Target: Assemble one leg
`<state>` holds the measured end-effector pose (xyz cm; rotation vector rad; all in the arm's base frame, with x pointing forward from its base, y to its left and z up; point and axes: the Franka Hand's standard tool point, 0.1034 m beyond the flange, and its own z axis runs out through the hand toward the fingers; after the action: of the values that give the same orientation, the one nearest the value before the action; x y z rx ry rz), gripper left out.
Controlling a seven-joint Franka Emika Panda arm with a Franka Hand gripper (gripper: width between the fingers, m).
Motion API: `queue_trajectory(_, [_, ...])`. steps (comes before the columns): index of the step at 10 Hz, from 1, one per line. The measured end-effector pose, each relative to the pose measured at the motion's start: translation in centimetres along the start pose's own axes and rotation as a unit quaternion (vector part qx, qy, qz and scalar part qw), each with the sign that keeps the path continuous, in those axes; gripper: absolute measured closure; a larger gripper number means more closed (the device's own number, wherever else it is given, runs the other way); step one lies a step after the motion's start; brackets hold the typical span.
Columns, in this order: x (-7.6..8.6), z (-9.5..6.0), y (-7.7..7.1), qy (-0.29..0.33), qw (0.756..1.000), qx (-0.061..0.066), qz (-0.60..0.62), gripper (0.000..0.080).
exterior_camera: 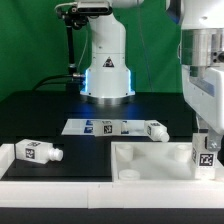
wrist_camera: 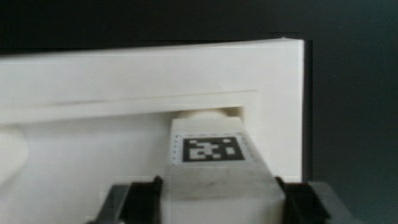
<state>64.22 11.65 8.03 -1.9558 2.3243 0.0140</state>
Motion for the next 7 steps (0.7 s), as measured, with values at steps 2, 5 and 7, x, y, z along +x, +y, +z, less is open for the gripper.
queue_trajectory(2, [0.02, 0.06, 0.02, 0.001, 1.000, 0.000, -0.022, 0.0462])
queue_trajectory(5, [0.23, 0.34, 0.14, -0.008, 0.979, -0.005, -0.202, 0.0177])
queue_trajectory(7, [-0.48, 0.59, 0.73, -0.008, 0.958, 0.002, -0.286, 0.0156])
